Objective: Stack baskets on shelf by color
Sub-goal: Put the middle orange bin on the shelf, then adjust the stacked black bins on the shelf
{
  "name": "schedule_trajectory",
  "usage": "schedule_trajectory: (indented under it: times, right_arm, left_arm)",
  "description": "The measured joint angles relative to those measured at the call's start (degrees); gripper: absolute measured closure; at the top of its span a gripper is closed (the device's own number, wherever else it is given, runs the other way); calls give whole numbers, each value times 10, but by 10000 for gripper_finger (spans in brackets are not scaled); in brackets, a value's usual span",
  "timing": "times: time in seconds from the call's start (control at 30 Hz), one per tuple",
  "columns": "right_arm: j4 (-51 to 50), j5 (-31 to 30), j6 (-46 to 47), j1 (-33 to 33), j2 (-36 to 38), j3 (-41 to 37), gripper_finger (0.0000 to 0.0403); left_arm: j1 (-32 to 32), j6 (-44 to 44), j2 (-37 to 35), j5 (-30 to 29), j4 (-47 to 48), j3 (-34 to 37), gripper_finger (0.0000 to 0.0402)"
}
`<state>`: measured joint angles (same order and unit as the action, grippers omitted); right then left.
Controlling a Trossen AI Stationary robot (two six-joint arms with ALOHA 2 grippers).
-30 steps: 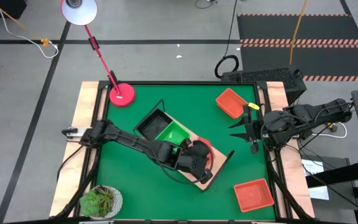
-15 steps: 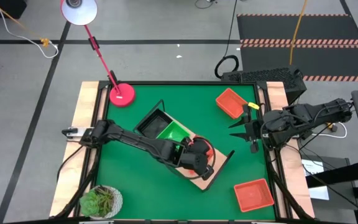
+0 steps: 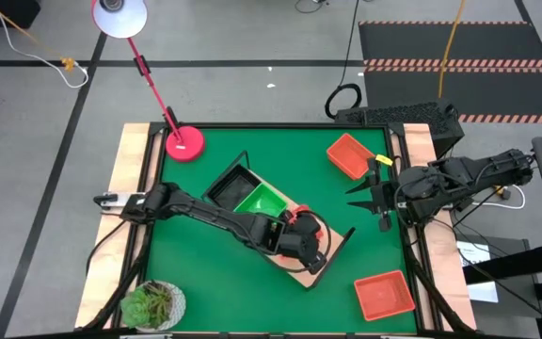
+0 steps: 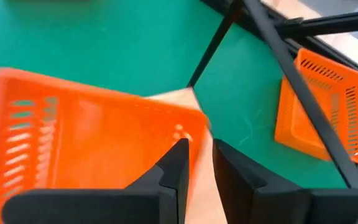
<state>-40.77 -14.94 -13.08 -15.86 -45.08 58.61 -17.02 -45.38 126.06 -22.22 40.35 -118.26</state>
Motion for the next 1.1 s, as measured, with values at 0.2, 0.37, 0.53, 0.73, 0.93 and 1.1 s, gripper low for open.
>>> schedule_trajectory:
  times: [0.2,0.37,0.53,0.73,0.93,1.1]
  right_arm:
    - [2,0,0,0,0,0,287]
    - [7,0,23,0,-14,0,287]
    - [8,-20,52,4,-50,0,287]
    - [36,-45,28,23,-113,0,287]
    - [46,-45,18,31,-157,0,287]
    - [53,-47,7,31,-165,0,287]
  left_arm:
    - [2,31,0,-1,-30,0,305]
    - [2,84,-10,-1,-37,0,280]
    - [3,192,-56,-9,19,0,283]
    - [19,194,-135,-120,236,0,308]
    - [57,101,-192,-197,459,0,339]
    - [101,91,-240,-237,475,38,368]
